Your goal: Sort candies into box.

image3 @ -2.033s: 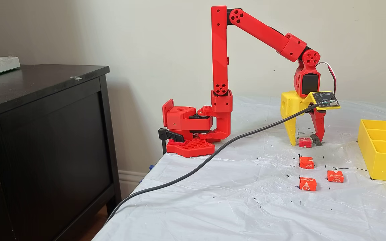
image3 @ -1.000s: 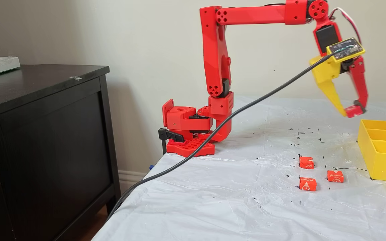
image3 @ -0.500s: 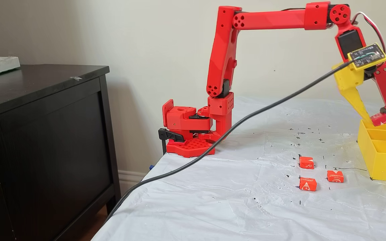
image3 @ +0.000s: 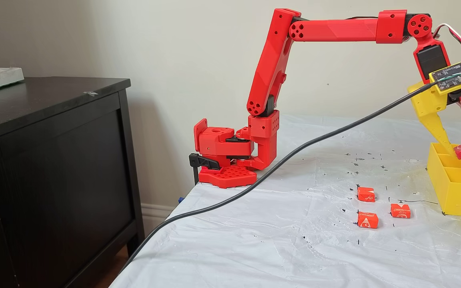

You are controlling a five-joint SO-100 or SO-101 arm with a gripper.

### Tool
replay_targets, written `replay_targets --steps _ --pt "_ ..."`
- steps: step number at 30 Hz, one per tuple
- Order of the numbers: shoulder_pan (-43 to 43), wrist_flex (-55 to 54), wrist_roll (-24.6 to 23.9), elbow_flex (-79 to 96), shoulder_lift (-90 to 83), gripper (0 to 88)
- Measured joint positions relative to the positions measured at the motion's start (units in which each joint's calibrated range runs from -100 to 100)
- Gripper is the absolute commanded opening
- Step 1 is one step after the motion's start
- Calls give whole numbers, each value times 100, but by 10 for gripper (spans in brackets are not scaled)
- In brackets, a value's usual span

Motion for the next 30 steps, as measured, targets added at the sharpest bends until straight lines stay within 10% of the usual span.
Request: replay_targets --steps 15,22,30 --pt "0 212 -166 -184 161 372" --pt "0 212 -98 -96 25 54" --pt "-24 361 83 718 -670 2"
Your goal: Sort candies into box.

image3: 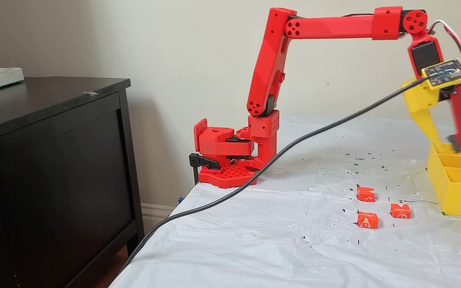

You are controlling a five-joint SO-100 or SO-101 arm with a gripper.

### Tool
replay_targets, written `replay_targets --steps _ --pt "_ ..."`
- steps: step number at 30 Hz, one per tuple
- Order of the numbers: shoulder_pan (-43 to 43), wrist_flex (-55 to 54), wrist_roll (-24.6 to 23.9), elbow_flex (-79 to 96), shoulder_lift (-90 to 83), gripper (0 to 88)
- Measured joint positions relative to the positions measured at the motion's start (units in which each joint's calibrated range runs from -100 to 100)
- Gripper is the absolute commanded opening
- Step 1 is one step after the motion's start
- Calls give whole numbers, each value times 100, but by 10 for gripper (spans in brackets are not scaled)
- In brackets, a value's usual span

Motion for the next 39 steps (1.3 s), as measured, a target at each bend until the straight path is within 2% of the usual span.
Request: replay_targets --steps 11,23,28,29,30,39 --pt "-73 683 518 1549 -882 2" --pt "431 267 923 3379 -1604 5" --pt "512 -16 972 3746 -1790 95" --pt "512 -47 972 3764 -1790 195" --pt "512 -71 972 3764 -1790 217" --pt "504 -212 972 3842 -1790 272"
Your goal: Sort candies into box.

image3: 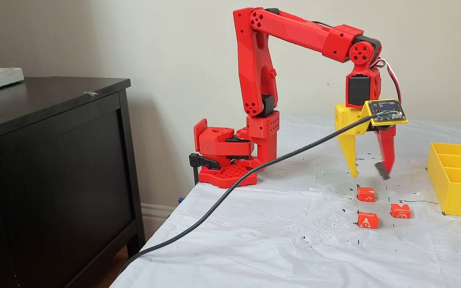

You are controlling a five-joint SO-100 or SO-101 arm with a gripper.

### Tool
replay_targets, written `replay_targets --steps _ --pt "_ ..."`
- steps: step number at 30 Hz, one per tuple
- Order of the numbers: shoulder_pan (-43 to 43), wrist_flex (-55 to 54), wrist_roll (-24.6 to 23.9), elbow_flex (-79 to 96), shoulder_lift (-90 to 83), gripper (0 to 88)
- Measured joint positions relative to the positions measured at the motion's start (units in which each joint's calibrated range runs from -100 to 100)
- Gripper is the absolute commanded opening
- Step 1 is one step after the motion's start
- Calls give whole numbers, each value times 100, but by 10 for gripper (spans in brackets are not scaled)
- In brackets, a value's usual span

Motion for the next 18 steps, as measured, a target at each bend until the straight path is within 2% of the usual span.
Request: replay_targets --steps 18 --pt "0 -597 112 551 221 274"
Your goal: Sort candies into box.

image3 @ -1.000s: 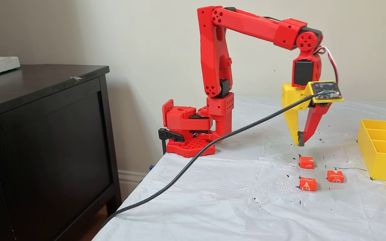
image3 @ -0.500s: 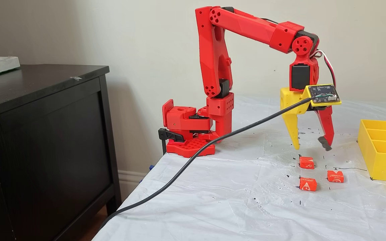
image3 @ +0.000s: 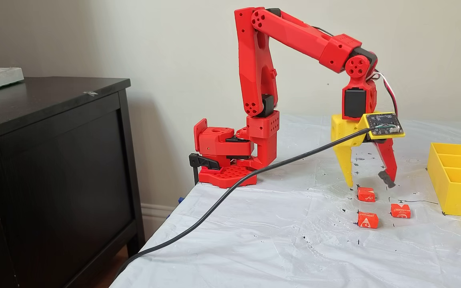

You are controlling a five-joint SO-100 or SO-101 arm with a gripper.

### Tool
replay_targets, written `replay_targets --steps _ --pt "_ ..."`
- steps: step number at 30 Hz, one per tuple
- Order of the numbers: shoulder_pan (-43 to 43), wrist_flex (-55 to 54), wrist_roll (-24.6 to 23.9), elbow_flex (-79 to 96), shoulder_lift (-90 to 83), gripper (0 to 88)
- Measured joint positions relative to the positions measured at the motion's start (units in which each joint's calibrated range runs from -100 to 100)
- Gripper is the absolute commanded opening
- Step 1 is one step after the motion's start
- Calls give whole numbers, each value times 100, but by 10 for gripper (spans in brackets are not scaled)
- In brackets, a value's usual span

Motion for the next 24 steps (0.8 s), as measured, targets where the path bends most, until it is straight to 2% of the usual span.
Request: replay_targets --steps 18,20,22,24 --pt "-81 -408 0 70 543 247" --pt "-98 -408 0 61 594 193" --pt "-98 -408 0 61 645 95" --pt "-122 -432 0 61 670 75"
